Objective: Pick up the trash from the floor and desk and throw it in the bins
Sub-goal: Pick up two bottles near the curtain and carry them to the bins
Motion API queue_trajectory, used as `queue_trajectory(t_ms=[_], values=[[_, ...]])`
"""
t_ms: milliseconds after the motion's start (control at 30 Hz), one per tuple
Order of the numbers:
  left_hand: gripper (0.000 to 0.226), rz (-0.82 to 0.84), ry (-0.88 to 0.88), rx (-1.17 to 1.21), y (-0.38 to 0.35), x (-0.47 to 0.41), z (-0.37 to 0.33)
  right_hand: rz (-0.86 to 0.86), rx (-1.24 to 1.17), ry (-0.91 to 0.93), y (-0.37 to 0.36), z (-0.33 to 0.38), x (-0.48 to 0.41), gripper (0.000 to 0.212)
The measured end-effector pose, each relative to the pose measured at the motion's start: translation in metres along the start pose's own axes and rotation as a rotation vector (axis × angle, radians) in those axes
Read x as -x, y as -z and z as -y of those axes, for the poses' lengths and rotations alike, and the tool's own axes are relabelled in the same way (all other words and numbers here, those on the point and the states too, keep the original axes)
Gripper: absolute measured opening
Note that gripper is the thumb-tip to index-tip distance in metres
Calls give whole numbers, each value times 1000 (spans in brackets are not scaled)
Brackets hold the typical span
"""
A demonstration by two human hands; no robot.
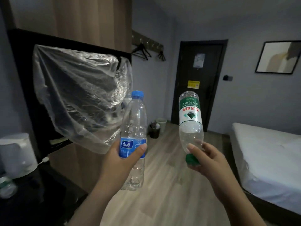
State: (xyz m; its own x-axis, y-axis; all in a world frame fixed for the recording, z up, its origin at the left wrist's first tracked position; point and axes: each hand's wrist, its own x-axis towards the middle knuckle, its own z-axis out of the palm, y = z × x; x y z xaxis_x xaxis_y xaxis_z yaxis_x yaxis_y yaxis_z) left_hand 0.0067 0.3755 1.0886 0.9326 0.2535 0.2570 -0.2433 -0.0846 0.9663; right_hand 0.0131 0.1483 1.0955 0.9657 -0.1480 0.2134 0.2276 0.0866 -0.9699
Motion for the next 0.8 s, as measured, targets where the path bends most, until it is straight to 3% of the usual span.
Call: queue_trajectory(t_ms=[400,667,800], values=[[52,198,1,79,-26,-185,55,-164,62,57,-40,-27,-131,33],[48,258,6,31,-102,-288,103,-196,67,33,-13,-76,-243,23],[44,264,-10,30,-157,-346,108,-239,46,48,17,-85,-314,30]])
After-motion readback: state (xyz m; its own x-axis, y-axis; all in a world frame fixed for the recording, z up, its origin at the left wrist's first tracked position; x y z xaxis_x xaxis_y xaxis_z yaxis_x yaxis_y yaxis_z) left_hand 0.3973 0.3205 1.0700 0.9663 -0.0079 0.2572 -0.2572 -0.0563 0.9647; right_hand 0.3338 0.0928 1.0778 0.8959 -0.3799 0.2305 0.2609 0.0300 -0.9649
